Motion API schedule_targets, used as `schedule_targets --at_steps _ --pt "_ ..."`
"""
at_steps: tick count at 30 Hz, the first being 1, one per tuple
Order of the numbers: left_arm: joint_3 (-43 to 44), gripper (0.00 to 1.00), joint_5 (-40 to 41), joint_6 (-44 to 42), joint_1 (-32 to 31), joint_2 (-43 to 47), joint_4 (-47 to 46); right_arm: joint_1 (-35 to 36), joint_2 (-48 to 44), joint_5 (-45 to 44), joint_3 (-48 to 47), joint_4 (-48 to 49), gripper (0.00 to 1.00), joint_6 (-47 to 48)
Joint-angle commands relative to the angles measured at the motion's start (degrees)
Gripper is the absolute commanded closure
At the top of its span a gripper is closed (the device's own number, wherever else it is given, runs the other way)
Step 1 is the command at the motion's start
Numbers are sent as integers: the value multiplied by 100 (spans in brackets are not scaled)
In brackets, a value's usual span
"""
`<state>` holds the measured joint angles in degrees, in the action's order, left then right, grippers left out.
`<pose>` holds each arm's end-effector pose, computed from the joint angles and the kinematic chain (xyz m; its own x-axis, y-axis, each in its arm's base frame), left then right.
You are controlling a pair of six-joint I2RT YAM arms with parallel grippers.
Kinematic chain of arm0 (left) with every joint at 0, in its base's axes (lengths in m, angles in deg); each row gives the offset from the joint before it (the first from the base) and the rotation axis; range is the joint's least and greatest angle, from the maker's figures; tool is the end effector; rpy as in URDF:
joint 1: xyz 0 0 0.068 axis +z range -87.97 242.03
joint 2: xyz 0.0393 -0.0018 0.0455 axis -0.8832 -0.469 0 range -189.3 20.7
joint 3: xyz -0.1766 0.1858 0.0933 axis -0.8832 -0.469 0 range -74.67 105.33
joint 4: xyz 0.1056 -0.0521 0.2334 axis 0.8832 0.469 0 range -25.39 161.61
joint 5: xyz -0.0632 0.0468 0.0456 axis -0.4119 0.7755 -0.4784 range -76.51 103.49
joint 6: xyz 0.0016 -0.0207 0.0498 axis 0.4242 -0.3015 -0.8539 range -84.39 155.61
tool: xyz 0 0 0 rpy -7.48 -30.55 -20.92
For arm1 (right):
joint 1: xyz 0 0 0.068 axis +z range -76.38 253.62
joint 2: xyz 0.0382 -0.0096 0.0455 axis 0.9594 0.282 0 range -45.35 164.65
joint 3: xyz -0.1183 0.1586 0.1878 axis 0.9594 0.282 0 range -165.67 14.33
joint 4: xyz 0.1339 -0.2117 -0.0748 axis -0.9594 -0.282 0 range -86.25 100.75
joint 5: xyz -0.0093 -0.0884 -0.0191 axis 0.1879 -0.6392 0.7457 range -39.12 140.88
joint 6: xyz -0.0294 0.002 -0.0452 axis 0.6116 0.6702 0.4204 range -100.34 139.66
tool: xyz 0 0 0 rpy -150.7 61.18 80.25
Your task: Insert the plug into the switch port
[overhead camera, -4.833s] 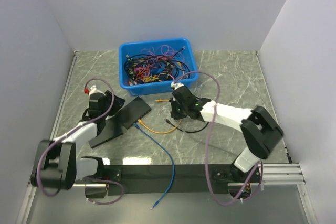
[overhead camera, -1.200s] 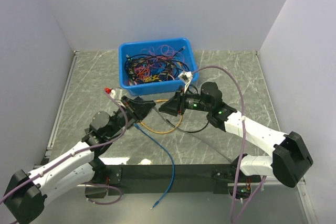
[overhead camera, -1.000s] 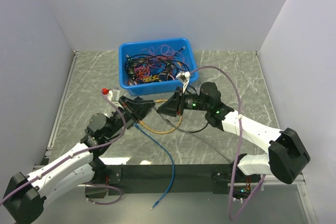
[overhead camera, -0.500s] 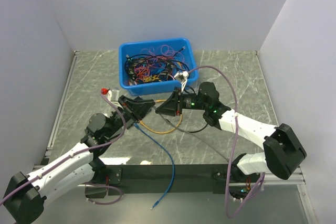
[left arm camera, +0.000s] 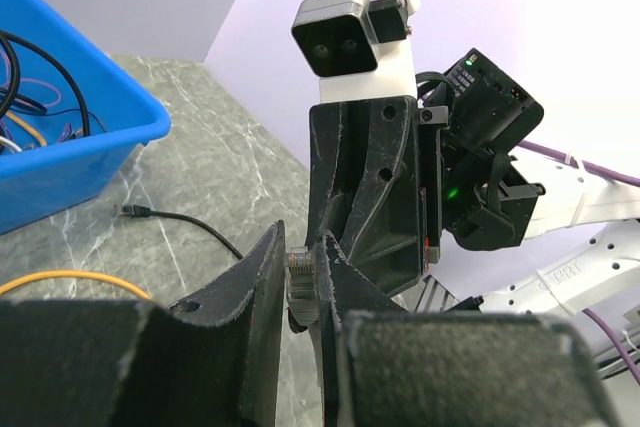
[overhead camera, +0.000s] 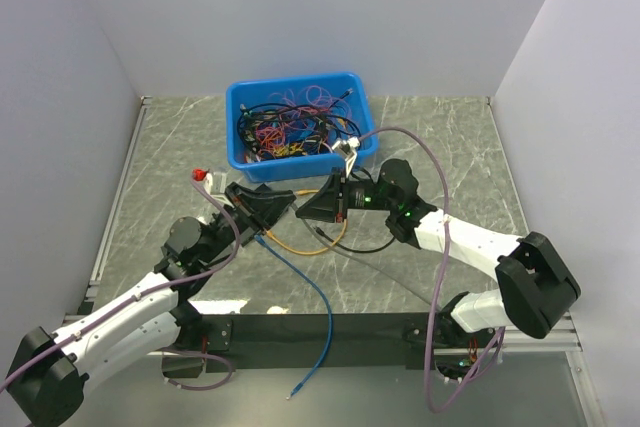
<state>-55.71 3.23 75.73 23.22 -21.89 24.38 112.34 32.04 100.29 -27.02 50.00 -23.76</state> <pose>0.1352 -0.1169 0.2801 -0.3127 -0.5622 -0.7656 0.7168 0.3892 -0.5786 0.2114 0.2043 0.2810 -0.6547 0.0482 -0.7543 -0.7552 0.0003 0.6555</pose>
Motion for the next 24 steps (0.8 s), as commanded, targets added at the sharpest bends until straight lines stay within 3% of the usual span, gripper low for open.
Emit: schedule_targets --at_steps 1,5,8,12,15,18,21,24 --pt "29 100 -64 5 13 14 -162 -31 -13 34 39 268 100 -9" --pt "46 96 94 -39 5 40 128 -40 -83 -97 47 23 100 132" --pt "20 80 182 -118 5 145 348 -40 -162 -221 39 -310 100 333" --pt "38 56 506 -285 13 408 874 -31 -311 -1009 -75 -1277 100 1017" --pt "73 44 779 -399 5 636 1305 -31 -478 -1659 -85 -1840 100 1361" --pt "134 37 1017 -496 5 848 1709 13 -610 -2039 -84 -2157 100 1555" --pt "266 38 1604 -514 5 928 2018 223 -672 -2619 -189 -2517 100 1835" --pt "468 38 2632 -304 13 762 2659 618 -655 -3252 -365 -2851 100 2134"
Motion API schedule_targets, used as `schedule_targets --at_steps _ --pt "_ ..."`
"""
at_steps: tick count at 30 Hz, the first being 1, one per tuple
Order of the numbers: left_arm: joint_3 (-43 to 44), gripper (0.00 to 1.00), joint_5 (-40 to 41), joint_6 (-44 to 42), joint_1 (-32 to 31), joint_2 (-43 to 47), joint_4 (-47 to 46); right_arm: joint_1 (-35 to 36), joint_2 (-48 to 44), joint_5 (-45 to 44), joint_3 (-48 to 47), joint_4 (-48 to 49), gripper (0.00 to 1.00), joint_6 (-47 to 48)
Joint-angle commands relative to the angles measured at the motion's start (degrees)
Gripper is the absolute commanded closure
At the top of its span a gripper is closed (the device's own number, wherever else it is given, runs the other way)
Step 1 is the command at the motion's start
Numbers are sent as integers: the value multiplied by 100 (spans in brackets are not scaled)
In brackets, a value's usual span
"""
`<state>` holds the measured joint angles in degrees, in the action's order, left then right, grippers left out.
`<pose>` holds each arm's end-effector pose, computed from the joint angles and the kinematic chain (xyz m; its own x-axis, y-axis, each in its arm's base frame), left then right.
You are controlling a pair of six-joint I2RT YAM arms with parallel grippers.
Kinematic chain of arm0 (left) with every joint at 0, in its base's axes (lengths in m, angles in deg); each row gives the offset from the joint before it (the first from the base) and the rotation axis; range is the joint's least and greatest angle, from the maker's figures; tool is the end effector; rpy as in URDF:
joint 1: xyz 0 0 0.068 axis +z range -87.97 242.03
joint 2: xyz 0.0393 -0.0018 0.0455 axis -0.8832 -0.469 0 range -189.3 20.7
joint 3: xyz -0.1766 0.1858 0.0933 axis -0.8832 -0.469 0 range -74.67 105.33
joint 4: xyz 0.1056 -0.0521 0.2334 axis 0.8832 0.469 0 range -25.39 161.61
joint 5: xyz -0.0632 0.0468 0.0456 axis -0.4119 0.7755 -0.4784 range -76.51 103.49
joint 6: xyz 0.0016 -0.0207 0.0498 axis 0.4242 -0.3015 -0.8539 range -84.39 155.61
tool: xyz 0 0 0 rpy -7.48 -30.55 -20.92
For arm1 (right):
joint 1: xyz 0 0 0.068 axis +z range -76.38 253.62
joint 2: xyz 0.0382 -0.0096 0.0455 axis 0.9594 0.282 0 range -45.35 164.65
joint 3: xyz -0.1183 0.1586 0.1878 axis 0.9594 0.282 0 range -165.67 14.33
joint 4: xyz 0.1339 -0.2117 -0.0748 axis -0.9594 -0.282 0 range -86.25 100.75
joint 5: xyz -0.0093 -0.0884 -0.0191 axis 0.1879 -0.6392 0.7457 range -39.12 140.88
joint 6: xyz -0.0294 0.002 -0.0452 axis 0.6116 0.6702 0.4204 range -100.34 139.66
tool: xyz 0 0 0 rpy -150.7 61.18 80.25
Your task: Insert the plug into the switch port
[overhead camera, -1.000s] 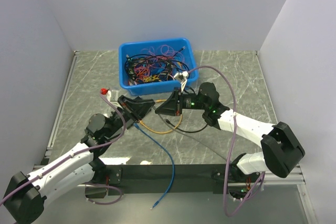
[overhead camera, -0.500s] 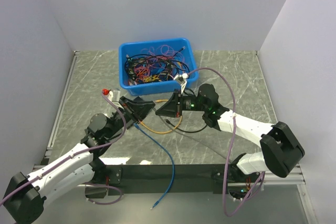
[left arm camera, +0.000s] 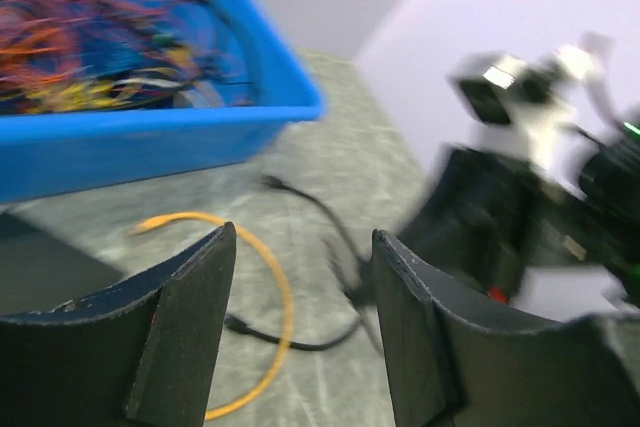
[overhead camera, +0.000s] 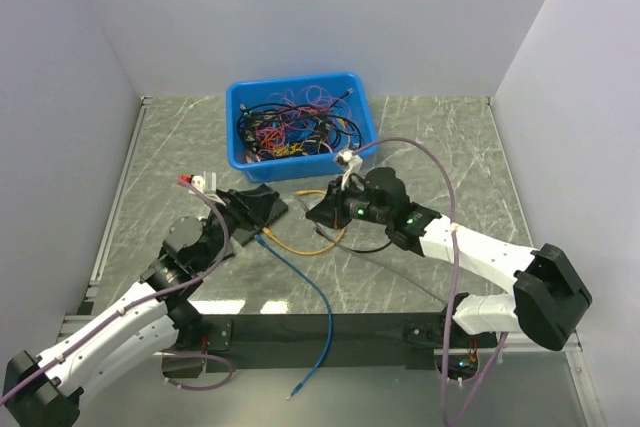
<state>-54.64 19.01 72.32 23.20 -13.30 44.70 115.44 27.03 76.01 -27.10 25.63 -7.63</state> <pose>0.1285 -0.0991 0.2715 -0.2637 -0.5514 -0.7914 0.4888 0.6310 -0.6025 0.2009 0.2002 0.2612 -0.5997 0.0204 -0.8000 -0.7121 0.4426 0.5451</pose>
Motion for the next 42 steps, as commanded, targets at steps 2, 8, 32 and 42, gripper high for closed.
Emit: schedule_targets --at_steps 2,8,32,42 --pt "493 38 1642 231 77 -238 1048 650 -84 -1332 -479 -660 100 663" --pt "528 38 1550 671 524 -652 1252 1073 259 -2151 -857 -1091 100 953" --pt "510 38 -200 1058 2529 -3340 -207 1706 2368 -3435 -2386 -2586 100 1191" --pt "282 38 -631 1023 2661 -4194 -1244 1706 3255 -3594 -3143 -3052 100 1279"
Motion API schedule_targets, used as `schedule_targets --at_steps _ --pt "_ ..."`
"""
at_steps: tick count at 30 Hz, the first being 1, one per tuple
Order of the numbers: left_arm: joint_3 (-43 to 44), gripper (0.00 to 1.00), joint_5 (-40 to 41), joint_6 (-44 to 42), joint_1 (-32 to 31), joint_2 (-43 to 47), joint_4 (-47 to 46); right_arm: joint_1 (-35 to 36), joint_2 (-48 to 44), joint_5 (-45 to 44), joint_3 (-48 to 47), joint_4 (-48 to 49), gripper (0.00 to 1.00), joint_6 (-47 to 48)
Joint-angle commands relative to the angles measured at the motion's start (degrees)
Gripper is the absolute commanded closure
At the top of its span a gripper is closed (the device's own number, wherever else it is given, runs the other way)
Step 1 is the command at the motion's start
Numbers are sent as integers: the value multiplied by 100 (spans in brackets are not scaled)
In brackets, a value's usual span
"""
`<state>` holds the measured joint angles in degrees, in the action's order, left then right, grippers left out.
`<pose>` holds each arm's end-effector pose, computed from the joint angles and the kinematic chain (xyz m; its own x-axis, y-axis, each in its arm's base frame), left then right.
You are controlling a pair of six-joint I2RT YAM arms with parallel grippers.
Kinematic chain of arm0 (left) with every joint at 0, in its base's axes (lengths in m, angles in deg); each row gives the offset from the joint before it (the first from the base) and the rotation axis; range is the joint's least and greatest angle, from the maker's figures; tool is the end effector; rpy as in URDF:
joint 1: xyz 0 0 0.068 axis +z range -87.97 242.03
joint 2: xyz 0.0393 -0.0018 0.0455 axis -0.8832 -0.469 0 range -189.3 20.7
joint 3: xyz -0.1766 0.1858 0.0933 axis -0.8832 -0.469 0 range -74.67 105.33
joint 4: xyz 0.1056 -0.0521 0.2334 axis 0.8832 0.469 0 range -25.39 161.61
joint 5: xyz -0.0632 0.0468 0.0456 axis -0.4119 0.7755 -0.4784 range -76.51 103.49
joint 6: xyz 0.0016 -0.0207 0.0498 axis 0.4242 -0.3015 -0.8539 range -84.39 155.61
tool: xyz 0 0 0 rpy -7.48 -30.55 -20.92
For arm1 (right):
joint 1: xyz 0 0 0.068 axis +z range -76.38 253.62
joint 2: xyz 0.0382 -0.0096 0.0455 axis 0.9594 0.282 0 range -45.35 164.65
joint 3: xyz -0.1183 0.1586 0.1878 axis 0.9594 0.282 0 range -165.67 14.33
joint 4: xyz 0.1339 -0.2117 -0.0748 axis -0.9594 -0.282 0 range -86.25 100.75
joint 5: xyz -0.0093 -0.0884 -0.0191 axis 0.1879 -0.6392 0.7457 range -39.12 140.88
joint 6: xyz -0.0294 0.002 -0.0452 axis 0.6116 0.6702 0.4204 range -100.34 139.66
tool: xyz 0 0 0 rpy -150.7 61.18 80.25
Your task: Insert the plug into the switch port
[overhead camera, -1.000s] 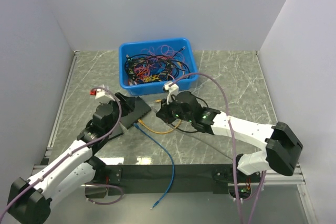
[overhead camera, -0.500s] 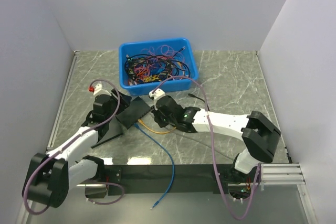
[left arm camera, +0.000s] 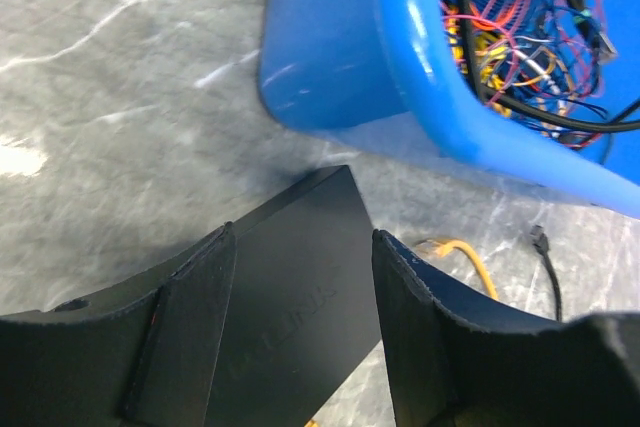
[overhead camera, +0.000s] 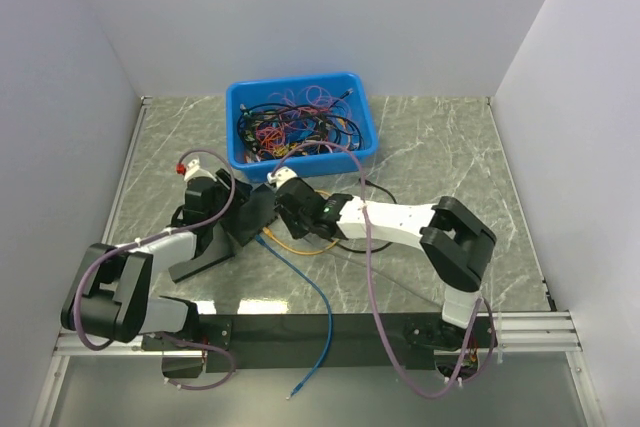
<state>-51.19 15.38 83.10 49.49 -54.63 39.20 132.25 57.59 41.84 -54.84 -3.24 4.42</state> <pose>0.2441 -0.0531 0.1645 -0.4323 -0.6585 -0.6160 -0.1932 0.7349 -0.6501 0.2075 0.3297 0.2036 -0.5791 -0.4512 -0.6790 -0.6592 0.7492 0.0644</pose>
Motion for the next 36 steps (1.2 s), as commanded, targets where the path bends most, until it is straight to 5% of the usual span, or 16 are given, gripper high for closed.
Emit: schedule_targets --at_steps 1,36 --pt "-72 38 -303 -64 32 -87 -728 34 253 -169 -439 -191 100 74" --pt "-134 44 -778 -37 49 -1027 -1476 26 1484 -450 -1450 -604 100 48"
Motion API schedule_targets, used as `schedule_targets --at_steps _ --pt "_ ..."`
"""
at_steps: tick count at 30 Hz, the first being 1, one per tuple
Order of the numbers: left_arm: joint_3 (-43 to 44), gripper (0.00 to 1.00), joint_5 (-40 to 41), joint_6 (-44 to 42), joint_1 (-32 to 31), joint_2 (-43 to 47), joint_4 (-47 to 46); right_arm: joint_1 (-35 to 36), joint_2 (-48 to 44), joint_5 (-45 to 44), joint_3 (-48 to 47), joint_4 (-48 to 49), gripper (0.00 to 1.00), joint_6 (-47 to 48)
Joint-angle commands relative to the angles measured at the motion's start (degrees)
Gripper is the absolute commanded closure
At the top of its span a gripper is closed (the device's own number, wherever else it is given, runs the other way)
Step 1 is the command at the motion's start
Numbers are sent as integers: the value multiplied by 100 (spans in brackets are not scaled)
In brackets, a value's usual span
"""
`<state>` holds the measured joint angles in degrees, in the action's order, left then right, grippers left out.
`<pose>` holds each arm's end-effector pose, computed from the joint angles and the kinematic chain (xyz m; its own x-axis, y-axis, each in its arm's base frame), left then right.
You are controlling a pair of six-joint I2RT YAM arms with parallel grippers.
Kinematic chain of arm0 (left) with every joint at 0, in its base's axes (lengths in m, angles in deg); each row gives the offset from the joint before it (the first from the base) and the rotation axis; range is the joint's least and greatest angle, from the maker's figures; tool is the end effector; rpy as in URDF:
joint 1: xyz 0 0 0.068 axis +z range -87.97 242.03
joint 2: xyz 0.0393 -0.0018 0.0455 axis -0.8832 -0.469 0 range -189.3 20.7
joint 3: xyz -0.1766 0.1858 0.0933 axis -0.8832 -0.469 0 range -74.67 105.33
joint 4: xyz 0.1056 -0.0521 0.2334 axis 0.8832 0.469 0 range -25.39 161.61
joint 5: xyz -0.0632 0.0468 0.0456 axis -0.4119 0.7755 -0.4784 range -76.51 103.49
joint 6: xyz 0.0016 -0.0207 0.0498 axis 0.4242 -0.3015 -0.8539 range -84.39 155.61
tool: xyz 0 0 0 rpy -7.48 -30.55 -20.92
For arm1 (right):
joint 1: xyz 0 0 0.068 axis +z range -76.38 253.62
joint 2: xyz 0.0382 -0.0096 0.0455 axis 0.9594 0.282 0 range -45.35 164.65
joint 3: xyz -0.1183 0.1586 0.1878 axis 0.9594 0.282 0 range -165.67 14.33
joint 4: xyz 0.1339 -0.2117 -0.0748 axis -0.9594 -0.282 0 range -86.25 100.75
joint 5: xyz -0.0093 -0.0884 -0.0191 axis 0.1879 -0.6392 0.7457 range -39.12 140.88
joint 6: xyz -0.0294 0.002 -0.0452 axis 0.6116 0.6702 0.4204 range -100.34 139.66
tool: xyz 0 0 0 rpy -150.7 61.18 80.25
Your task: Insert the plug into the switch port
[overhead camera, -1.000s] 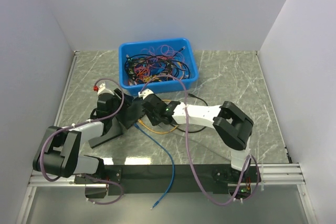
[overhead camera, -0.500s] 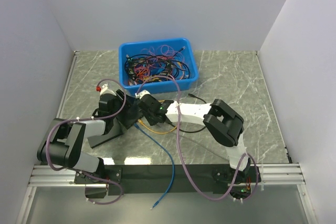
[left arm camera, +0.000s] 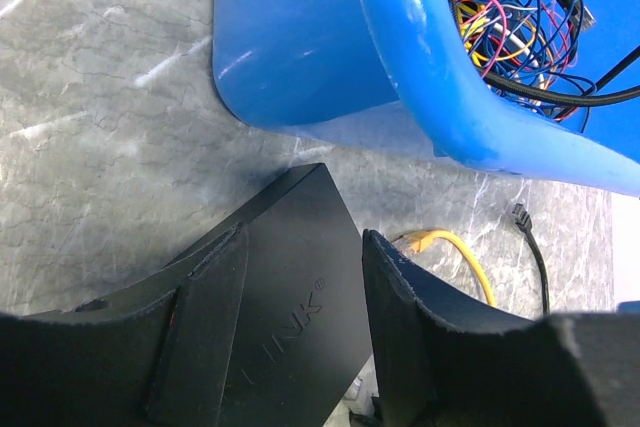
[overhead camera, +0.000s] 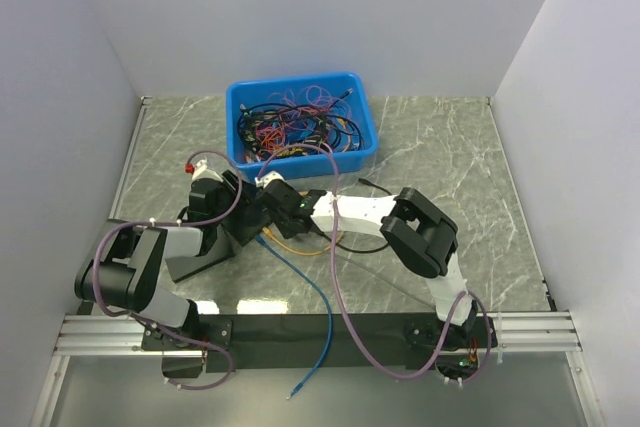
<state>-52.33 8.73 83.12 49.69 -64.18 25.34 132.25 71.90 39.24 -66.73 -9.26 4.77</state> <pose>0.2565 -0.0591 0.1435 -0.4725 -0.6488 -0.5965 -0.0904 0.7089 -0.6995 0.2323 0.3674 0.1615 -0.6180 -0.5301 -0.5805 -0.6405 0.7677 -0.0192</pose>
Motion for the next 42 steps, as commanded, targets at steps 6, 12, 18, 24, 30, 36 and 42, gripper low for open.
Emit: schedule_targets --at_steps 6,12,18,24,30,36,42 --pt "-29 45 -140 -57 30 -151 -160 26 96 -233 -288 32 100 -49" --pt "-38 46 -219 -40 30 -336 -301 26 61 -313 -297 67 100 -101" --pt "-29 47 -289 -5 30 -468 -380 34 0 -339 -341 102 100 -154" --pt "-29 47 -324 13 21 -564 -433 52 -71 -374 -358 129 100 -189" --pt "-11 48 -360 31 30 -661 -468 87 -246 -427 -200 269 100 -224" --pt "-11 48 -386 39 30 -749 -494 87 -343 -567 -173 349 100 -303" --pt "24 49 -404 48 30 -890 -503 96 -335 -664 -340 323 100 -347"
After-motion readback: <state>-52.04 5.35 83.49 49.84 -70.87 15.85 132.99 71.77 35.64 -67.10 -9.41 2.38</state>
